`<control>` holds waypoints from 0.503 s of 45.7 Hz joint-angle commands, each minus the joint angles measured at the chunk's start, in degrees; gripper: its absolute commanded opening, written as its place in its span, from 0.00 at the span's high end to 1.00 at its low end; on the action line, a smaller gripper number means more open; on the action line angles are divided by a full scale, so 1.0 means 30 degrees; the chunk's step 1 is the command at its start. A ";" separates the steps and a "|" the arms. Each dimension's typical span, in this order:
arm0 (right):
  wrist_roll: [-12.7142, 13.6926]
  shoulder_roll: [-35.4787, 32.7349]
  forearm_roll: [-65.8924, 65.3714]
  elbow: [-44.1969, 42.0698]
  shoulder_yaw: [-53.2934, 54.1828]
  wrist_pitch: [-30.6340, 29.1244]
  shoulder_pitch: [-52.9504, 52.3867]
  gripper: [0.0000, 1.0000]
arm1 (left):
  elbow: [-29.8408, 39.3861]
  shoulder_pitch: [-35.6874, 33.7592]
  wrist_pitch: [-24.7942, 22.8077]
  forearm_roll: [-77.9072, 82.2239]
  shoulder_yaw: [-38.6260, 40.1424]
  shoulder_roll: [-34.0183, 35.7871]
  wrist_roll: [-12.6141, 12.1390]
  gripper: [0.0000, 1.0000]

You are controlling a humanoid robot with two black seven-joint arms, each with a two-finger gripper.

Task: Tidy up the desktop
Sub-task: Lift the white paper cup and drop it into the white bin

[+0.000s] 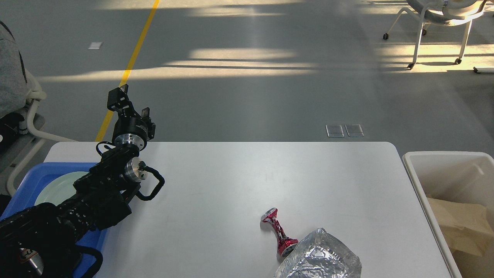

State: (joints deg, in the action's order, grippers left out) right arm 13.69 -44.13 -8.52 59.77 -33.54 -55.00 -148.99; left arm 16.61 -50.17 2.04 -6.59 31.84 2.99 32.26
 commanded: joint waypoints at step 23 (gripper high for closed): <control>0.0065 -0.0085 -0.3020 -0.3425 -0.2033 0.0001 1.2505 1.00 | 0.0001 -0.0004 -0.0006 0.0000 -0.0007 0.0000 0.0000 0.04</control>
State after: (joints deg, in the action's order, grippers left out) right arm 13.93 -44.32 -16.41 54.19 -39.43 -55.00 -124.34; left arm 16.61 -50.19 2.08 -6.59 31.86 2.99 32.26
